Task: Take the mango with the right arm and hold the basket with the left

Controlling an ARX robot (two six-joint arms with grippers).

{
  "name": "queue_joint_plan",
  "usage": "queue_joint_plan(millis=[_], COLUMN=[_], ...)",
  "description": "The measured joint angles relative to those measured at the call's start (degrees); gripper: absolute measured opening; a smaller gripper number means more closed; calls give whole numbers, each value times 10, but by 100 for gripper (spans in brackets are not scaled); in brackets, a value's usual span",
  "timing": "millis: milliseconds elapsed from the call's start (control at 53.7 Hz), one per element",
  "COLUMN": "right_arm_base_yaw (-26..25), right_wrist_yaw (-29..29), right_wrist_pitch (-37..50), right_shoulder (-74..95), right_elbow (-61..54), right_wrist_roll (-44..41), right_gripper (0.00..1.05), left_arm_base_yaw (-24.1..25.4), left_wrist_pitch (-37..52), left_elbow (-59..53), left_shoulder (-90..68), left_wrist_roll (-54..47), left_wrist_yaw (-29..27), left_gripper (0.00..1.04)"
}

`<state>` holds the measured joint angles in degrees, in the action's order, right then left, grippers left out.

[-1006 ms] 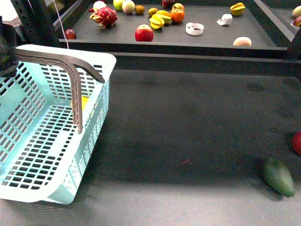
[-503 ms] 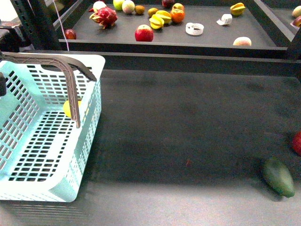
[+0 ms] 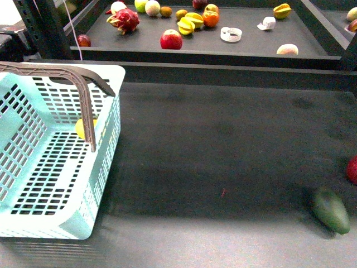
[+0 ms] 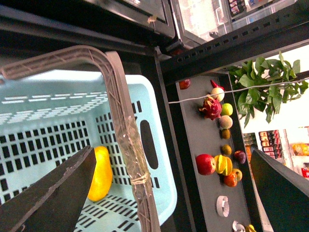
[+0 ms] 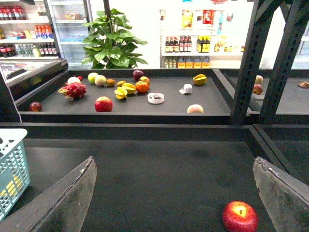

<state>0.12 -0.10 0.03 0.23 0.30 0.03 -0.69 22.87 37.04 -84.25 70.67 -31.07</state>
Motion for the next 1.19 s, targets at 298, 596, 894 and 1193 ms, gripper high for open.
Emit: queue_joint_plan(millis=[298, 596, 894, 1193], right_arm_base_yaw=[0, 0, 0, 0], right_wrist_yaw=[0, 0, 0, 0], right_wrist_pitch=[0, 0, 0, 0], right_shoulder=[0, 0, 0, 0], right_elbow=[0, 0, 0, 0], right_wrist_roll=[0, 0, 0, 0], right_gripper=[97, 97, 97, 97], left_arm_base_yaw=[6, 38, 7, 7], left_wrist_pitch=[-10, 285, 288, 246], left_elbow=[-68, -186, -275, -352], left_shoulder=[103, 111, 224, 339], left_wrist_roll=[-95, -454, -684, -698], left_wrist_yaw=[5, 314, 312, 311], left_gripper=[99, 70, 16, 4])
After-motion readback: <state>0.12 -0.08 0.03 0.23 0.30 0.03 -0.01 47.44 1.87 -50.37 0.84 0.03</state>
